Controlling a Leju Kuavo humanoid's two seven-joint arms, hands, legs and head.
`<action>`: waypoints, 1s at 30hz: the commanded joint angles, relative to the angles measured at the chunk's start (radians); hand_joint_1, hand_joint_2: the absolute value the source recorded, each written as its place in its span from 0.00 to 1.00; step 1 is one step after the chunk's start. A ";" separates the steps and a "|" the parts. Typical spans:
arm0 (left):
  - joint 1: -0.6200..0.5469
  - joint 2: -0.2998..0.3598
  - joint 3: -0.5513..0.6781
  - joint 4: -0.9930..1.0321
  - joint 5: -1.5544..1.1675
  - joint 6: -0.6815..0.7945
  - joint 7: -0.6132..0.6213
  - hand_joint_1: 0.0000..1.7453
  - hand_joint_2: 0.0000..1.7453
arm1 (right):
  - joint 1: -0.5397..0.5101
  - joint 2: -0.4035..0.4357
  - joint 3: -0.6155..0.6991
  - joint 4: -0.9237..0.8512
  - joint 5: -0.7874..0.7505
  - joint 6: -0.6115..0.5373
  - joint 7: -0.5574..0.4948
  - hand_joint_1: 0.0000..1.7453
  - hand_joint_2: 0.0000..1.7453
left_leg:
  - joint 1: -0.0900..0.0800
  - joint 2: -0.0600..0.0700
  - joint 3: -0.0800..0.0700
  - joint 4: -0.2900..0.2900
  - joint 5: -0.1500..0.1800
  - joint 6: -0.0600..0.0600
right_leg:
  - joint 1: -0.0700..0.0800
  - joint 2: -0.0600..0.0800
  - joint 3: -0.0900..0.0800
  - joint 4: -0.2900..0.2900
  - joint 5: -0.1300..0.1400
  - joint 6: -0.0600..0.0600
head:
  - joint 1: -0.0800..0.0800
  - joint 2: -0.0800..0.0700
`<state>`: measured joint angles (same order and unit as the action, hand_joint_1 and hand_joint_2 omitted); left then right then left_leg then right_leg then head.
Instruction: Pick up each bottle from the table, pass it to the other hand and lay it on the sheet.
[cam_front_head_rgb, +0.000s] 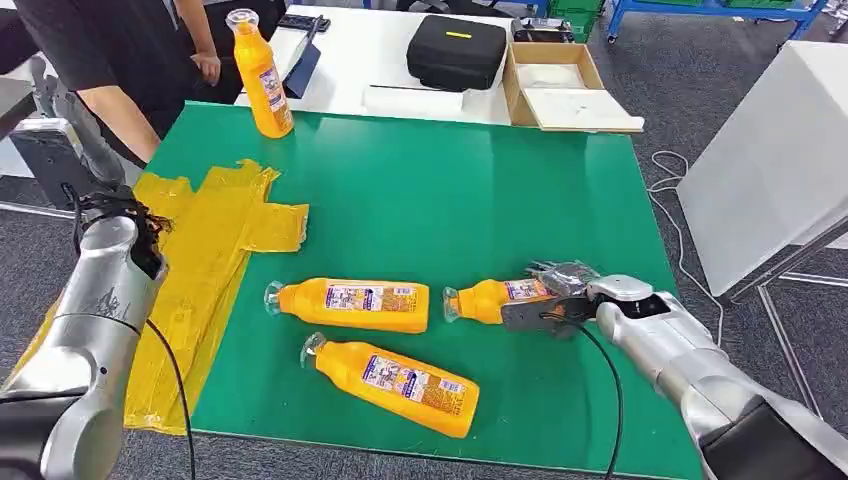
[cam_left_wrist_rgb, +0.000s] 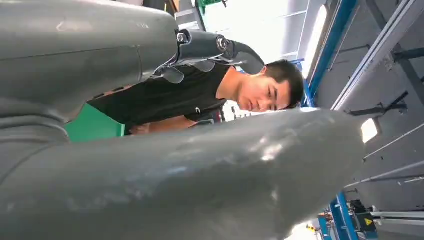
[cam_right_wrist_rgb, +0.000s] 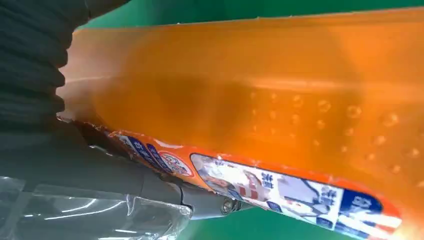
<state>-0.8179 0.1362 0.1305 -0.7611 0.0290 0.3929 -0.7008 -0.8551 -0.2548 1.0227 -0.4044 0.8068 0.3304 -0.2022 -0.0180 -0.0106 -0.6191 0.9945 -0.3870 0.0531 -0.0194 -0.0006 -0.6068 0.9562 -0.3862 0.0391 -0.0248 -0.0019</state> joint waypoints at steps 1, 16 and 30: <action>-0.069 -0.018 0.001 0.094 0.013 -0.003 0.003 0.00 0.00 | -0.001 0.005 0.044 0.061 -0.005 0.001 -0.004 0.92 1.00 | 0.001 -0.002 0.001 0.001 0.000 -0.003 | 0.001 -0.003 0.002 0.000 -0.001 -0.002 | 0.000 0.000; -0.069 -0.020 0.013 0.092 0.007 -0.001 0.003 0.00 0.00 | 0.006 0.067 0.016 0.088 -0.002 -0.064 0.039 1.00 1.00 | 0.001 0.000 0.002 0.001 0.000 -0.004 | 0.001 -0.001 0.002 0.000 0.000 -0.002 | 0.000 0.000; -0.042 0.041 0.043 0.129 0.066 -0.175 0.003 0.00 1.00 | -0.110 -0.134 -0.223 -0.429 0.069 -0.110 0.077 1.00 1.00 | -0.002 0.002 -0.004 0.001 0.001 -0.002 | -0.002 0.001 -0.004 0.004 0.001 -0.001 | 0.000 0.000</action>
<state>-0.8274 0.1369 0.1434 -0.7130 0.0721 0.2659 -0.7008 -0.8707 -0.2334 0.9702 -0.4492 0.8339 0.1327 -0.1500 -0.0183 -0.0105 -0.6211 0.9945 -0.3853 0.0533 -0.0201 -0.0006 -0.6071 0.9573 -0.3849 0.0397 -0.0248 -0.0019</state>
